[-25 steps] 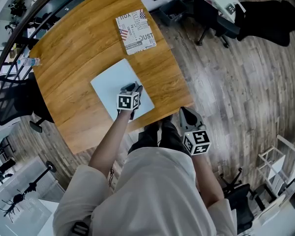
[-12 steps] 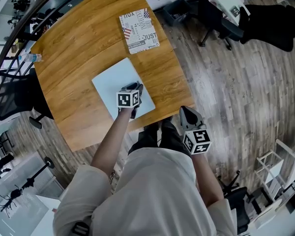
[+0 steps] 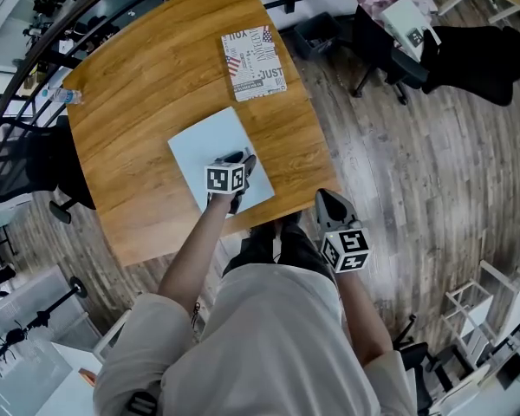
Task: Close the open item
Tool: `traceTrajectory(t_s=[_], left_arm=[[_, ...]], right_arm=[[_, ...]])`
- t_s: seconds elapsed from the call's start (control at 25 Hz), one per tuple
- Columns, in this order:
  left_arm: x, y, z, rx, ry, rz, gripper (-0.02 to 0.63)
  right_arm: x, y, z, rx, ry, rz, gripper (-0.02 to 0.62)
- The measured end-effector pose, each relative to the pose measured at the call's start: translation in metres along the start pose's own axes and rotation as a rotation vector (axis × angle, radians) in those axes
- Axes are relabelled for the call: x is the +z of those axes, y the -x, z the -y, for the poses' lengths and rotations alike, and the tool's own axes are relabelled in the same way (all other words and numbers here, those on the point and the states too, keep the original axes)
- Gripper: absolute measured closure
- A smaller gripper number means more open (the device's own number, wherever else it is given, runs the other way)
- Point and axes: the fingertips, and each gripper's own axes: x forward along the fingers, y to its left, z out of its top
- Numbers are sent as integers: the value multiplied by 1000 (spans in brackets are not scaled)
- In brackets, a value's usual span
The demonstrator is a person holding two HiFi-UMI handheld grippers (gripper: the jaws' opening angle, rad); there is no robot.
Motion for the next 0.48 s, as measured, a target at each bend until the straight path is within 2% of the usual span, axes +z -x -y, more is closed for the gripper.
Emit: traceTrajectory(t_s=[0.48], left_arm=[[13,71,1,-8,46,163,479]], right_arm=[[21,9,-29,59,97,37,593]])
